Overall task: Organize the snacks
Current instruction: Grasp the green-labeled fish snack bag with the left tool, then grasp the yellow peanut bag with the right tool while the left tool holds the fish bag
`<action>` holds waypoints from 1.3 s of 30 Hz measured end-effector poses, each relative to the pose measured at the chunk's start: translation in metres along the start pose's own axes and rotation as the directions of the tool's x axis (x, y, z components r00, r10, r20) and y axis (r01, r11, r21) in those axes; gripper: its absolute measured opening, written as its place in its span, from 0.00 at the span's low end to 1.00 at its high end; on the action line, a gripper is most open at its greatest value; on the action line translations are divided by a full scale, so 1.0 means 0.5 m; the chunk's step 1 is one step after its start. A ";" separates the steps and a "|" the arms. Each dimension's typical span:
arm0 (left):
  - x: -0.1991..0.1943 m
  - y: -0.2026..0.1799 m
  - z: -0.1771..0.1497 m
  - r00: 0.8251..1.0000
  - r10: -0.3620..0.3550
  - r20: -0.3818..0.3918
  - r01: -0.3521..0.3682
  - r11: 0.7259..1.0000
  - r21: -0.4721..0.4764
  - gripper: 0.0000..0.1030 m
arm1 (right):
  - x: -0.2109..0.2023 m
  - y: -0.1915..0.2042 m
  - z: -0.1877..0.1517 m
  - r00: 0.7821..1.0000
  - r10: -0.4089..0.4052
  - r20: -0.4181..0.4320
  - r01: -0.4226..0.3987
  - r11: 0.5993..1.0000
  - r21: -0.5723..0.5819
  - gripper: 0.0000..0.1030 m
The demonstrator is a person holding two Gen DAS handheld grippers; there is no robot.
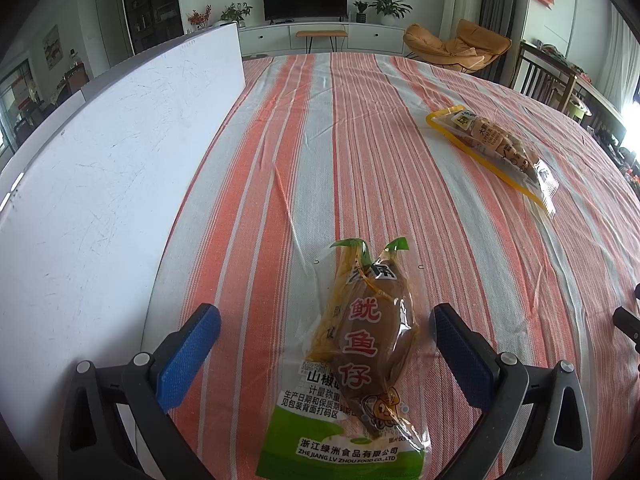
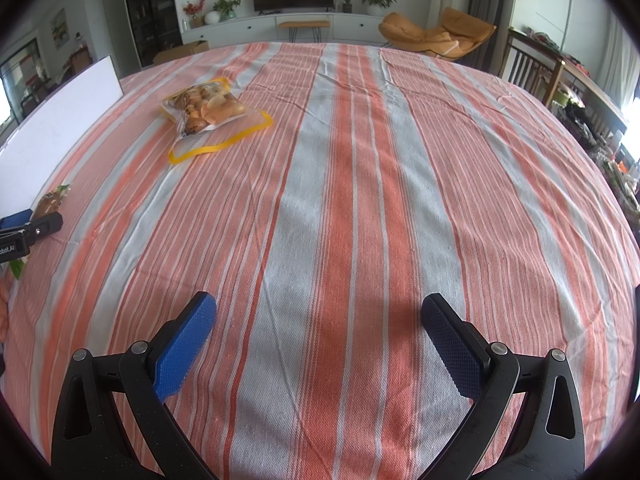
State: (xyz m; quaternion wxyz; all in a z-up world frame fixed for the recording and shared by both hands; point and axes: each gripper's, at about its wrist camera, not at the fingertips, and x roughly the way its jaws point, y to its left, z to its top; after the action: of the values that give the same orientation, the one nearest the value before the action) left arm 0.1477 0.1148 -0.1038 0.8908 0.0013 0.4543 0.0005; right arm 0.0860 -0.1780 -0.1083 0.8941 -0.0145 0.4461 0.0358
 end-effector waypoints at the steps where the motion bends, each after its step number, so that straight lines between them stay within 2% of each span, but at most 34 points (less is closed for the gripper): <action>1: 0.000 0.000 0.000 1.000 0.000 0.000 0.000 1.000 0.000 1.00 | 0.000 0.000 0.000 1.000 0.000 0.000 0.000 1.000 0.000 1.00; 5: 0.000 0.000 0.000 1.000 0.000 0.000 0.000 1.000 0.000 1.00 | 0.001 0.001 0.002 1.000 0.008 -0.005 -0.008 1.000 -0.008 1.00; 8: 0.000 -0.001 -0.001 1.000 0.000 0.000 0.000 1.000 0.000 1.00 | 0.014 0.009 0.040 0.995 0.084 -0.057 -0.087 0.995 -0.053 0.98; 11: 0.000 0.000 0.000 1.000 0.000 0.000 0.000 1.000 0.000 1.00 | 0.007 0.022 0.129 0.982 0.187 0.007 -0.186 0.981 -0.045 0.99; 13: 0.000 0.000 0.000 1.000 0.000 0.000 0.000 1.000 0.001 1.00 | 0.024 0.045 0.208 0.967 0.253 0.026 -0.250 0.965 -0.081 0.99; 16: 0.000 0.000 0.000 1.000 0.000 0.000 0.000 1.000 0.001 1.00 | 0.095 0.100 0.317 0.962 0.272 -0.034 -0.274 0.947 -0.166 0.99; 20: 0.001 0.000 0.000 1.000 0.000 0.001 0.000 1.000 0.001 1.00 | 0.194 0.172 0.383 0.951 0.274 -0.144 -0.302 0.923 -0.237 0.99; 23: 0.001 -0.001 -0.005 1.000 0.000 0.001 0.000 1.000 0.001 1.00 | 0.267 0.232 0.375 0.957 0.171 -0.233 -0.244 0.912 -0.330 0.97; 24: 0.001 0.000 -0.005 1.000 0.000 0.001 0.000 1.000 0.001 1.00 | 0.262 0.234 0.374 0.964 0.192 -0.186 -0.244 0.916 -0.317 0.88; 25: 0.000 -0.001 -0.003 1.000 0.000 0.002 0.000 1.000 0.001 1.00 | 0.259 0.226 0.377 0.967 0.185 -0.173 -0.229 0.929 -0.290 0.74; 26: 0.001 -0.003 -0.004 1.000 0.001 0.001 -0.001 1.000 0.001 1.00 | 0.254 0.215 0.376 0.967 0.194 -0.163 -0.230 0.942 -0.245 0.65; 28: 0.000 -0.003 -0.002 1.000 0.001 0.001 -0.001 1.000 0.001 1.00 | 0.242 0.190 0.367 0.957 0.233 -0.175 -0.262 0.951 -0.162 0.58; 32: 0.000 -0.005 -0.001 1.000 -0.018 -0.011 0.018 1.000 0.023 1.00 | 0.194 0.148 0.291 0.958 0.223 -0.180 -0.243 0.965 -0.100 0.57; 34: -0.004 0.004 0.005 0.994 -0.084 -0.064 0.086 0.996 0.039 1.00 | 0.161 0.126 0.248 0.955 0.239 -0.176 -0.253 0.966 -0.060 0.57; 36: -0.018 0.021 0.006 0.983 -0.164 -0.080 0.164 0.986 -0.014 0.98 | 0.121 0.080 0.200 0.935 0.313 -0.164 -0.311 0.950 0.036 0.57; 37: -0.023 0.024 0.005 0.980 -0.180 -0.081 0.179 0.984 -0.029 0.93 | 0.105 0.054 0.176 0.918 0.368 -0.149 -0.357 0.929 0.097 0.57; 39: -0.027 0.019 0.006 0.984 -0.153 -0.087 0.153 0.988 -0.006 0.80 | 0.086 0.013 0.136 0.877 0.468 -0.111 -0.435 0.870 0.232 0.57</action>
State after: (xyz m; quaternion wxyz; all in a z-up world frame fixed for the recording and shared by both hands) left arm 0.1423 0.1241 -0.0911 0.8674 -0.0334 0.4917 -0.0682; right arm 0.1654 -0.1652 -0.1014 0.8179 0.1772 0.5103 0.1979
